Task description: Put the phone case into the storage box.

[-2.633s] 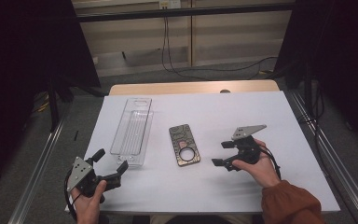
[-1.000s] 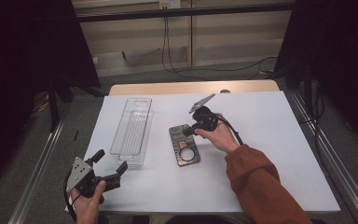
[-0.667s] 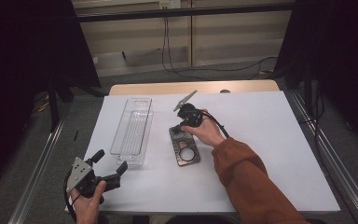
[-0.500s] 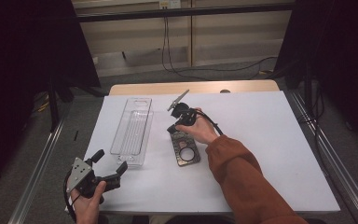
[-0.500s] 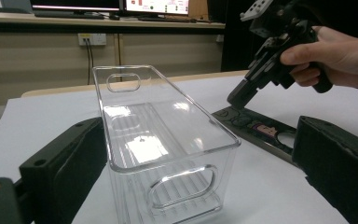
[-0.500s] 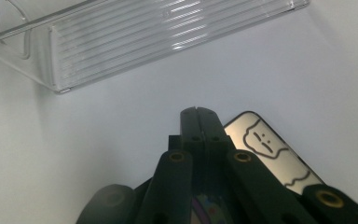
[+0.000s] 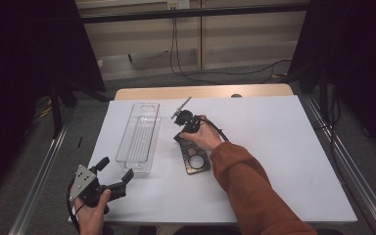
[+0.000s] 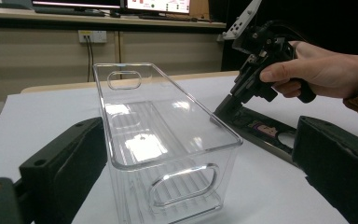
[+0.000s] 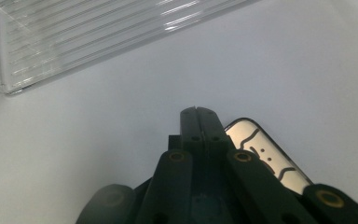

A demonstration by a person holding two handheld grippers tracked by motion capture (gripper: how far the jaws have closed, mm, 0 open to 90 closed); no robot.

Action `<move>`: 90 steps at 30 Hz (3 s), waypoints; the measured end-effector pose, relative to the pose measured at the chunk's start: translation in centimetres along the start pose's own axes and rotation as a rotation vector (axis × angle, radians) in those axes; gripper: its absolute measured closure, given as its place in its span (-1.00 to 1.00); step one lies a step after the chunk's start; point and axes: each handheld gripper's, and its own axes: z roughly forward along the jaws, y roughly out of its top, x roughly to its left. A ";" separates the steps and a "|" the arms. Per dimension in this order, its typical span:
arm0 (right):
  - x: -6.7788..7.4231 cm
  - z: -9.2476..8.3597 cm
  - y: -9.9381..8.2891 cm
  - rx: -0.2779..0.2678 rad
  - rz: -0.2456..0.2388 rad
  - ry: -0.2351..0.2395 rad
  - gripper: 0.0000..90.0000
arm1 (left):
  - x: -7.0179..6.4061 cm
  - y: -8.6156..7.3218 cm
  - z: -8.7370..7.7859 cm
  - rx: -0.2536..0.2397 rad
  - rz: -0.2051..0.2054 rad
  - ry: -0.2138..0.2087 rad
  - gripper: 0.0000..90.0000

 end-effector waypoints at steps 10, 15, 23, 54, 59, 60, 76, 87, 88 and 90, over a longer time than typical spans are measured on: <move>0.0 1.1 0.4 0.007 -0.003 0.006 1.00 | 0.0 0.0 0.0 -0.002 -0.004 -0.004 -0.93; -0.4 1.3 0.3 0.006 0.019 0.008 1.00 | 0.0 0.0 -0.1 -0.011 -0.015 -0.004 -0.93; -1.2 0.9 -0.2 0.014 0.044 -0.015 1.00 | 0.1 0.0 -0.1 -0.007 -0.012 -0.004 -0.93; -4.0 -0.9 -1.8 0.027 0.104 -0.095 1.00 | 0.1 -0.1 -0.2 -0.004 -0.012 0.006 -0.93; -4.8 -1.8 -2.7 0.028 0.134 -0.110 1.00 | 0.1 -0.1 -0.2 -0.004 -0.012 0.000 -0.93; -4.9 -1.9 -2.9 0.030 0.144 -0.115 1.00 | 0.1 -0.1 -0.2 -0.003 -0.012 0.000 -0.93; -6.1 -4.0 -5.7 0.028 0.176 -0.140 1.00 | 0.1 -0.1 -0.2 -0.001 -0.014 0.009 -0.93; -6.4 -5.3 -7.6 0.011 0.197 -0.153 1.00 | 0.1 0.0 -0.1 0.001 -0.010 0.010 -0.93; -6.4 -5.4 -7.8 0.012 0.193 -0.154 1.00 | 0.0 -0.1 -0.1 0.000 -0.014 0.013 -0.93; -6.4 -5.6 -8.1 0.014 0.189 -0.160 1.00 | 0.1 -0.1 -0.1 0.001 -0.015 0.011 -0.93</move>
